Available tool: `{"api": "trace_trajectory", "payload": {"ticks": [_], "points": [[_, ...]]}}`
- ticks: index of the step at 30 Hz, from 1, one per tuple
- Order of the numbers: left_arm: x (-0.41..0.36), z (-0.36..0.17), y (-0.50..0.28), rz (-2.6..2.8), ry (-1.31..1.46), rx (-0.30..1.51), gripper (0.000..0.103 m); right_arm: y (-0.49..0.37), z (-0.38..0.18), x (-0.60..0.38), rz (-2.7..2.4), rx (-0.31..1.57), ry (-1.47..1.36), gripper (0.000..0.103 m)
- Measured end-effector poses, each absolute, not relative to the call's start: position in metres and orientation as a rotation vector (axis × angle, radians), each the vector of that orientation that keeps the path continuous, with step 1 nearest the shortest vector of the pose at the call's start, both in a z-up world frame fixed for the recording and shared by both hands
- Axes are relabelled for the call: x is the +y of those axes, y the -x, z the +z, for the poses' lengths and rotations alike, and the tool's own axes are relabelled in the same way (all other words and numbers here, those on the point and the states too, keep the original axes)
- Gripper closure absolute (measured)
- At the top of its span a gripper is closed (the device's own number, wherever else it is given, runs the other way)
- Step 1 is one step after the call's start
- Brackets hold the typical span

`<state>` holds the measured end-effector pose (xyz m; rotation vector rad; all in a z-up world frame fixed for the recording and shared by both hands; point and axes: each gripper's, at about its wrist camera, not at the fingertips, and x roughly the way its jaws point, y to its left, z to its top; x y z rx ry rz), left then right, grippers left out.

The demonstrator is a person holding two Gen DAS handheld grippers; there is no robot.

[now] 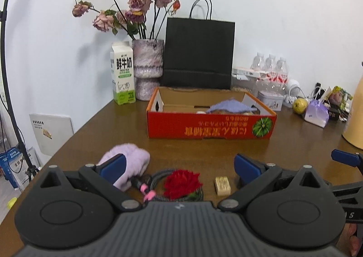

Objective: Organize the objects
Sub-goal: 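Move both tools back from the box toward the objects on the table, then grasp the iridescent plastic bag with the left tool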

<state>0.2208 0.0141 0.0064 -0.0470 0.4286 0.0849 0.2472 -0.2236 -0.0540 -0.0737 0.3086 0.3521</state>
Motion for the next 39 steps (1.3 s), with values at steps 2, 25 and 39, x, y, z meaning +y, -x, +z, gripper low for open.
{"api": "trace_trajectory", "payload": {"ticks": [2, 25, 39], "points": [[0.015, 0.002, -0.217, 0.076, 0.048, 0.441, 0.0, -0.244, -0.059, -0.225, 0.345, 0.321, 0.077, 0.0], [0.001, -0.049, -0.208, -0.059, 0.027, 0.626, 0.0, -0.225, -0.072, -0.233, 0.274, 0.368, 0.11, 0.0], [-0.003, -0.068, -0.214, -0.078, 0.034, 0.626, 0.053, -0.225, -0.073, -0.231, 0.235, 0.375, 0.134, 0.0]]}}
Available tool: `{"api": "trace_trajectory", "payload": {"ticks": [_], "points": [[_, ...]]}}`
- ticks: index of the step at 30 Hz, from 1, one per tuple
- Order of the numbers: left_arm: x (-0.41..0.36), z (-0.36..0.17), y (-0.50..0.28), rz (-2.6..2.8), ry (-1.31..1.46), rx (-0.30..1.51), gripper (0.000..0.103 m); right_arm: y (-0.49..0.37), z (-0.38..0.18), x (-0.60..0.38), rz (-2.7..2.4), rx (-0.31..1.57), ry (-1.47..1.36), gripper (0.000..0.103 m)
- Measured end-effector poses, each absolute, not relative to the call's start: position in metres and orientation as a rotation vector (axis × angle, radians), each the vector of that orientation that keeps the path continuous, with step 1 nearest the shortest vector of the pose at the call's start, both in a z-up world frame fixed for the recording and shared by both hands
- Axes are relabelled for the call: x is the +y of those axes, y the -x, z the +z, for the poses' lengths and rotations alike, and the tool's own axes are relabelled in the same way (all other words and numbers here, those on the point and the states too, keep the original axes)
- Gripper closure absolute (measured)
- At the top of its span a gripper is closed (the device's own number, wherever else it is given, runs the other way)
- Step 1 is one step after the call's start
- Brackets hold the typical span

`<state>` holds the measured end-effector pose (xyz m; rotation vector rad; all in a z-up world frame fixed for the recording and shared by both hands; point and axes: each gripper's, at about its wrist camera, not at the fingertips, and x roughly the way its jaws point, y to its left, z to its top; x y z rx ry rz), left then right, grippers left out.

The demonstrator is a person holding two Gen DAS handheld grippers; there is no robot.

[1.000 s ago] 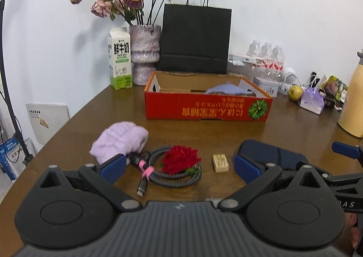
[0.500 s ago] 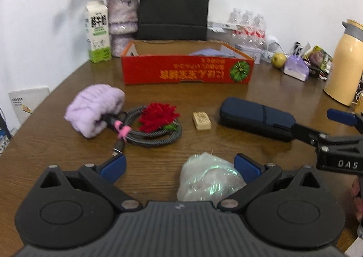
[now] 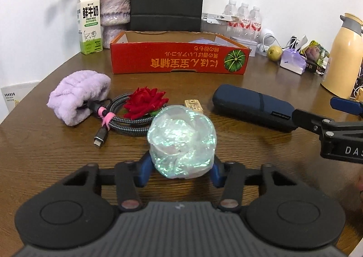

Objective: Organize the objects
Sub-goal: 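Grasp the iridescent plastic bag with the left tool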

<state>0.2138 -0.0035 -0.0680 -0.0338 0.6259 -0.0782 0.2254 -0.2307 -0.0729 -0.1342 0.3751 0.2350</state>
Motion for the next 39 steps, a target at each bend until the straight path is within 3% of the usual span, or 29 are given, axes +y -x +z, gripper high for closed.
{"api": "trace_trajectory", "payload": {"ticks": [3, 4, 5, 7, 11, 15, 16, 18, 19, 20, 30, 39], "points": [[-0.003, -0.068, -0.214, -0.082, 0.034, 0.624, 0.052, -0.226, -0.073, -0.23, 0.231, 0.377, 0.136, 0.0], [-0.003, -0.068, -0.214, -0.079, 0.034, 0.627, 0.043, -0.226, -0.073, -0.23, 0.231, 0.376, 0.137, 0.0], [-0.003, -0.068, -0.214, -0.074, 0.033, 0.631, 0.023, -0.226, -0.073, -0.23, 0.23, 0.375, 0.138, 0.0], [-0.003, -0.065, -0.21, -0.068, 0.031, 0.615, 0.01, -0.226, -0.073, -0.231, 0.23, 0.375, 0.136, 0.0], [-0.003, -0.06, -0.206, -0.062, 0.023, 0.577, 0.003, -0.227, -0.074, -0.231, 0.23, 0.386, 0.133, 0.0], [-0.002, -0.054, -0.211, -0.035, 0.034, 0.54, 0.003, -0.228, -0.074, -0.231, 0.229, 0.385, 0.135, 0.0], [-0.001, -0.053, -0.212, -0.028, 0.037, 0.531, 0.004, -0.228, -0.074, -0.231, 0.229, 0.387, 0.135, 0.0], [0.0, -0.054, -0.216, -0.024, 0.045, 0.528, 0.024, -0.229, -0.075, -0.23, 0.228, 0.39, 0.136, 0.0], [0.001, -0.055, -0.218, -0.032, 0.052, 0.541, 0.057, -0.229, -0.075, -0.23, 0.228, 0.391, 0.136, 0.0], [0.003, -0.056, -0.22, -0.049, 0.069, 0.565, 0.065, -0.229, -0.075, -0.23, 0.228, 0.392, 0.136, 0.0], [0.004, -0.021, -0.236, -0.086, 0.027, 0.429, 0.066, -0.232, -0.076, -0.227, 0.226, 0.409, 0.152, 0.0], [0.02, -0.036, -0.253, -0.062, 0.066, 0.373, 0.065, -0.243, -0.08, -0.225, 0.284, 0.48, 0.148, 0.0]]}}
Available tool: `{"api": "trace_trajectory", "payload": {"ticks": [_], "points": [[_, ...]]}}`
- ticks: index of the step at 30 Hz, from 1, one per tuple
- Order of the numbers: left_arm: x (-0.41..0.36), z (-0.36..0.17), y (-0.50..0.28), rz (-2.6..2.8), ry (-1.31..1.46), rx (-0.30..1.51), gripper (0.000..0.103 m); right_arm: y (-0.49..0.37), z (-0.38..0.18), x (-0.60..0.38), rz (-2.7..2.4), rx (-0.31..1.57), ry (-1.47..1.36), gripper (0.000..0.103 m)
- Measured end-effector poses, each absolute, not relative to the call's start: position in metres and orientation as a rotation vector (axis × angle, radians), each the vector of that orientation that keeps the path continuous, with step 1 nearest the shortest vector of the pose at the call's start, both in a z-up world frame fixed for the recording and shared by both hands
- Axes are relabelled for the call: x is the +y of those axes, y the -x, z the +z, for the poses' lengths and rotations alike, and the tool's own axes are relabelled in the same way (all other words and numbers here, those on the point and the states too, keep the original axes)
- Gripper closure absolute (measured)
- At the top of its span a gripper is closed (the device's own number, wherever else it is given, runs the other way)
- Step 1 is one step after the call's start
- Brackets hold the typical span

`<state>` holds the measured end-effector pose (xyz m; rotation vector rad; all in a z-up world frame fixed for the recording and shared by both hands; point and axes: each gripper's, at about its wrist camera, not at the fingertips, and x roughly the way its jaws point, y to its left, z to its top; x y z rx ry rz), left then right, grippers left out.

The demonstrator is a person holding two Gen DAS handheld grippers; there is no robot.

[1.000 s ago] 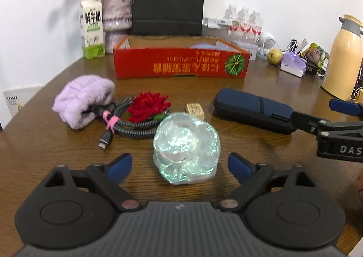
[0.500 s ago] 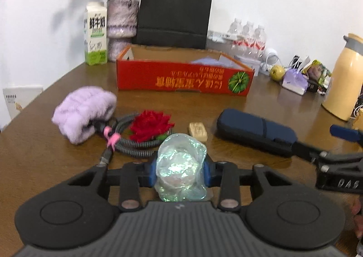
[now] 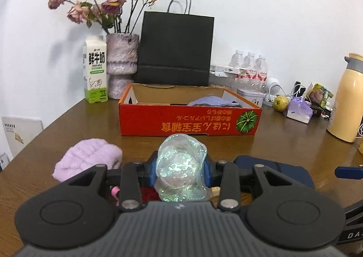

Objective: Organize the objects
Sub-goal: 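Grasp the iridescent plastic bag with the left tool, then grasp the navy zip case with the right tool while the left tool holds the plastic bag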

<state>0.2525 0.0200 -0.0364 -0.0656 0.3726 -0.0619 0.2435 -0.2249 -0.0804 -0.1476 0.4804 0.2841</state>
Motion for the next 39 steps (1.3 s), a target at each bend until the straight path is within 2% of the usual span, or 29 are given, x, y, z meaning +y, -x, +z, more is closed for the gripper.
{"api": "trace_trajectory", "payload": {"ticks": [5, 11, 18, 26, 33, 39], "points": [[0.026, -0.039, -0.251, -0.075, 0.079, 0.375, 0.066, -0.262, -0.079, -0.216, 0.285, 0.476, 0.21, 0.0], [0.025, -0.042, -0.256, -0.096, 0.075, 0.415, 0.066, -0.303, -0.073, -0.195, 0.415, 0.576, 0.401, 0.0], [0.029, -0.043, -0.258, -0.097, 0.095, 0.424, 0.066, -0.356, -0.086, -0.198, 0.599, 0.78, 0.312, 0.0], [0.029, -0.044, -0.258, -0.101, 0.1, 0.43, 0.066, -0.353, -0.099, -0.21, 0.626, 0.718, 0.213, 0.0], [0.029, -0.045, -0.258, -0.102, 0.101, 0.432, 0.066, -0.334, -0.096, -0.211, 0.575, 0.649, 0.174, 0.026], [0.029, -0.046, -0.258, -0.102, 0.104, 0.43, 0.066, -0.322, -0.092, -0.212, 0.481, 0.629, 0.093, 0.032]]}}
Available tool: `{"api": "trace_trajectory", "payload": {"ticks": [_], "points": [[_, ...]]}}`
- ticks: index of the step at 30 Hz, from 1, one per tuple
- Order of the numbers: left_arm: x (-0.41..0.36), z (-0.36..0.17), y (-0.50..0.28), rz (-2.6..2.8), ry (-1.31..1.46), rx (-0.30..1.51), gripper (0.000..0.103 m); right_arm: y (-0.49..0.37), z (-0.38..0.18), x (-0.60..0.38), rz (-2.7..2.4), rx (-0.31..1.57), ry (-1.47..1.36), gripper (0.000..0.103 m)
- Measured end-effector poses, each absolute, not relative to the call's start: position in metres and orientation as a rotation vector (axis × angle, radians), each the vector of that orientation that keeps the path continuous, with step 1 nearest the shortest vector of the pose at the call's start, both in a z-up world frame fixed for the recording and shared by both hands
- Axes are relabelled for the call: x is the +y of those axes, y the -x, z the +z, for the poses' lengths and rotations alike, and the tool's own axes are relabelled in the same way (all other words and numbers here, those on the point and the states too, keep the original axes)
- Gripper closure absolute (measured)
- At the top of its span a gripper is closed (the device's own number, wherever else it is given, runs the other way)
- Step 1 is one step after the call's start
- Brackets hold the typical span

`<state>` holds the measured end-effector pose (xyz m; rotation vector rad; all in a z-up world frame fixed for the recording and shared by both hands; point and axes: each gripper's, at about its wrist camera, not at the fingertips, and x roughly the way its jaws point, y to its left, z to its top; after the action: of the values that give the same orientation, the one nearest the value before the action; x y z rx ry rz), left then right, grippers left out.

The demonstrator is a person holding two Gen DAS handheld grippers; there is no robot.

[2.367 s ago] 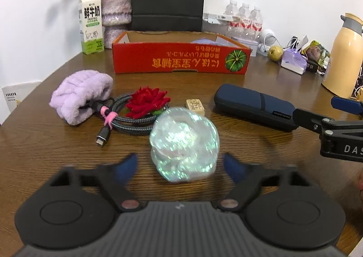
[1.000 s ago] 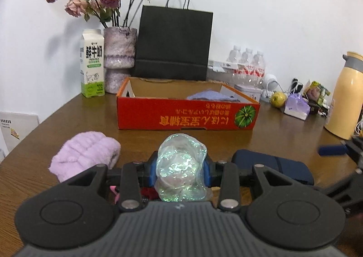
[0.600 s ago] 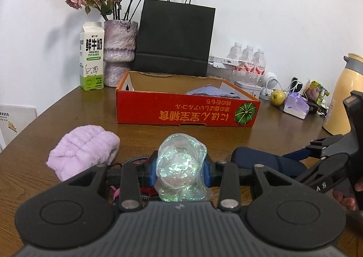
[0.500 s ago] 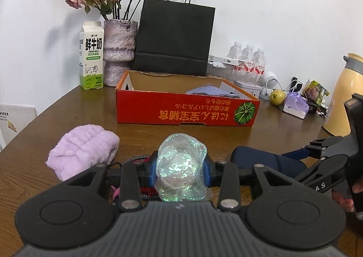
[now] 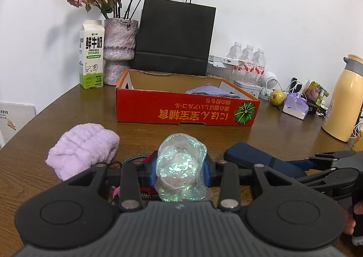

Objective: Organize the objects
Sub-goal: 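Grasp the navy zip case with the right tool while the left tool holds the plastic bag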

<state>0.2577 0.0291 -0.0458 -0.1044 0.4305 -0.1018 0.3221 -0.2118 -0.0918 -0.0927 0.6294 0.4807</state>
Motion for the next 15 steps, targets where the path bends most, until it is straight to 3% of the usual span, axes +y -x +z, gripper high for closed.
{"api": "trace_trajectory", "payload": {"ticks": [6, 11, 12, 14, 15], "points": [[0.03, -0.046, -0.258, -0.101, 0.105, 0.43, 0.066, -0.294, -0.08, -0.221, 0.338, 0.457, 0.029, 0.043], [0.031, -0.045, -0.257, -0.094, 0.108, 0.431, 0.066, -0.287, -0.077, -0.226, 0.303, 0.412, 0.001, 0.046], [0.031, -0.045, -0.256, -0.093, 0.109, 0.431, 0.066, -0.286, -0.077, -0.225, 0.306, 0.413, 0.0, 0.049], [0.031, -0.045, -0.256, -0.089, 0.11, 0.43, 0.066, -0.284, -0.076, -0.224, 0.317, 0.403, -0.01, 0.078], [0.031, -0.045, -0.256, -0.087, 0.111, 0.43, 0.066, -0.283, -0.076, -0.222, 0.307, 0.406, -0.007, 0.078]]}}
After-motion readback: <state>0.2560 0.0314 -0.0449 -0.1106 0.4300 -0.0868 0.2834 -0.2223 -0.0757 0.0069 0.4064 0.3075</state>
